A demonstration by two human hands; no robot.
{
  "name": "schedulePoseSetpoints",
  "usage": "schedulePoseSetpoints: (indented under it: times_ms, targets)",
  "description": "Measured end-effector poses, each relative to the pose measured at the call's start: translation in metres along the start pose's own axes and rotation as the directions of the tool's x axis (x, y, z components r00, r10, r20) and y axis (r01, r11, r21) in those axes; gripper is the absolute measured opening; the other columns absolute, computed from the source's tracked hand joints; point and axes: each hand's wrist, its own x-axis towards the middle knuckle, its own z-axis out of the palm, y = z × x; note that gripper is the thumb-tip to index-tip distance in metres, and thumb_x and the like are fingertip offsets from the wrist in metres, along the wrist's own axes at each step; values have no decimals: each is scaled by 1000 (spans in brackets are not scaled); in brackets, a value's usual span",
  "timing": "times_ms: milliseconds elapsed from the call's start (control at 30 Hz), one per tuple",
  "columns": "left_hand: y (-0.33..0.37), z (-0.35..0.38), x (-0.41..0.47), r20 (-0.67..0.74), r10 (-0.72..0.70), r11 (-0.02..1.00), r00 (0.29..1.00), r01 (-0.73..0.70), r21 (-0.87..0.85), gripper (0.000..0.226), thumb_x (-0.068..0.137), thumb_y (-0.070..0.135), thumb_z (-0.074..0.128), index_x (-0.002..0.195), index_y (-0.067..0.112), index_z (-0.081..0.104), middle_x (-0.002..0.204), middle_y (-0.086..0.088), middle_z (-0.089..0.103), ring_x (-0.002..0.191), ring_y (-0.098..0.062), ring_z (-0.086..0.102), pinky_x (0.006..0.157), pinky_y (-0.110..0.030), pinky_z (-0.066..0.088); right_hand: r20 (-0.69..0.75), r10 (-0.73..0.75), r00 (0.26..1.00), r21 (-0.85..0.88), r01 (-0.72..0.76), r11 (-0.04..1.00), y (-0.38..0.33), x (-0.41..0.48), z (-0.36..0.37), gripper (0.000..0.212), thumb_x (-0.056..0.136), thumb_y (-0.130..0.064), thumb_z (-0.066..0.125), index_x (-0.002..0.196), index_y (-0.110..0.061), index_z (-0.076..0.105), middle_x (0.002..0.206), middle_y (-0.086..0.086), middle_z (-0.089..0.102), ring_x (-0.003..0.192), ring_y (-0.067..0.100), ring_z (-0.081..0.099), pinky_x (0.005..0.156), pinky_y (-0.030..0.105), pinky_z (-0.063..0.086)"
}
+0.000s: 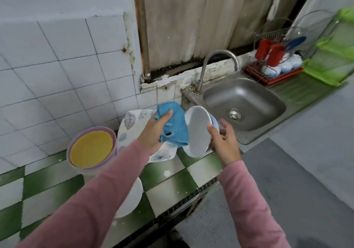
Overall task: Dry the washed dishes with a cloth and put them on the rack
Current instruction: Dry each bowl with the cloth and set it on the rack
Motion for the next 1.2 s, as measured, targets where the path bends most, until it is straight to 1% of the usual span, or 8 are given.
schedulePoseSetpoints:
  times_ms: [67,167,400,567,700,800,1000,1200]
  targets:
    - [-11,20,10,7,-6,997,1000,5,79,18,97,22,58,115,20,62,103,-5,74,89,-22,73,65,-35,59,-59,-36,998,-69,32,997,0,0,-20,100,61,-69,71,145,-25,41,137,7,51,118,26,57,100,49,51]
    - [-36,70,24,49,-59,986,997,51,160,24,94,23,64,118,20,62,107,-8,74,94,-28,72,76,-44,60,-194,-78,978,-69,65,995,3,1,-69,108,48,-74,76,137,-18,48,132,9,52,115,22,58,99,47,52]
    - [-88,198,55,164,-87,961,983,39,273,24,94,22,66,117,18,61,105,-10,72,87,-25,73,73,-42,61,-410,-108,906,-96,75,993,-3,17,-189,88,46,-67,82,115,-19,54,121,9,57,103,20,62,88,40,56]
    - [-129,303,86,250,-46,949,967,-36,312,18,95,17,64,113,18,61,106,-9,71,81,-20,72,64,-33,60,-520,-225,824,-177,155,972,-11,44,-293,63,69,-33,89,114,-17,48,115,-2,45,106,16,51,87,27,44]
    - [-165,394,114,287,-16,950,958,-75,303,13,96,15,62,108,20,62,104,-8,71,84,-20,70,74,-35,59,-539,-317,780,-268,198,943,-15,80,-376,70,64,-35,92,113,-17,45,105,-16,37,101,10,46,81,20,43]
    - [-193,459,136,315,1,944,949,-105,314,13,96,15,63,105,24,62,103,-5,71,87,-21,70,78,-37,58,-525,-366,769,-336,208,919,-16,111,-427,68,67,-28,91,112,-16,43,106,-9,37,95,6,46,70,12,48]
    - [-246,538,185,284,27,924,958,-132,359,47,91,28,68,135,23,53,120,-3,68,104,-24,68,91,-50,55,-452,-472,757,-498,225,837,-8,176,-505,75,61,-31,94,114,-13,45,110,0,39,106,19,48,93,29,43]
    - [-276,581,246,237,-4,918,971,-90,385,25,96,13,61,110,33,59,110,-1,70,97,-22,70,86,-45,57,-392,-497,775,-519,260,814,16,258,-551,82,59,-30,94,122,-3,49,113,0,39,108,19,47,98,29,43]
